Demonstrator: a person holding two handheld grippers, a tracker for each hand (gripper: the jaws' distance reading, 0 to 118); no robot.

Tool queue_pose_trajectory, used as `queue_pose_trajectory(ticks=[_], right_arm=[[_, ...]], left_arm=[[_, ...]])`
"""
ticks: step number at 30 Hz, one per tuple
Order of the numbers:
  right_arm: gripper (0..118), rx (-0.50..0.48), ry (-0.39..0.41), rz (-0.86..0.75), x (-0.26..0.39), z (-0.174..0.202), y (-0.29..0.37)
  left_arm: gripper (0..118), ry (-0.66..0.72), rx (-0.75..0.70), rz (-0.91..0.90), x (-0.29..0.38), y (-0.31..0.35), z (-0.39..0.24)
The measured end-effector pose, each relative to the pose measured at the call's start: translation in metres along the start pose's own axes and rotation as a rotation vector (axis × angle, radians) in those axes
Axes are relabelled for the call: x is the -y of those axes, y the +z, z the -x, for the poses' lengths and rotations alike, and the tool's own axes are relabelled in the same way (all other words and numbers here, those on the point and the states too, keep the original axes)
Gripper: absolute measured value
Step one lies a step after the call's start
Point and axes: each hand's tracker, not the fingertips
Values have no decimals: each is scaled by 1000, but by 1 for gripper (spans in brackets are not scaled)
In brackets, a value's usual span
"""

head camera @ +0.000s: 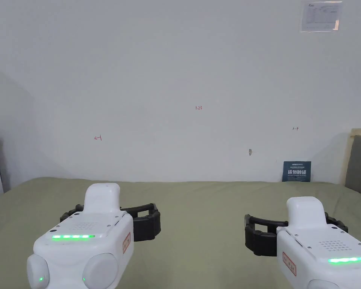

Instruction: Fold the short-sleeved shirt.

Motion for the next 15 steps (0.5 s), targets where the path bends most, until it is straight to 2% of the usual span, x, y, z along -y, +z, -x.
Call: queue_pose_trajectory(ticks=[8, 11, 15], right_arm=[[118, -4, -2, 9, 4, 1, 0], [118, -6, -6, 12, 5, 1, 0], [118, -7, -9, 13, 5, 1, -1]], left_arm=[[118, -24, -20, -23, 0, 2, -5], [118, -26, 2, 27, -3, -1, -5], [118, -70, -49, 21, -1, -2, -10]])
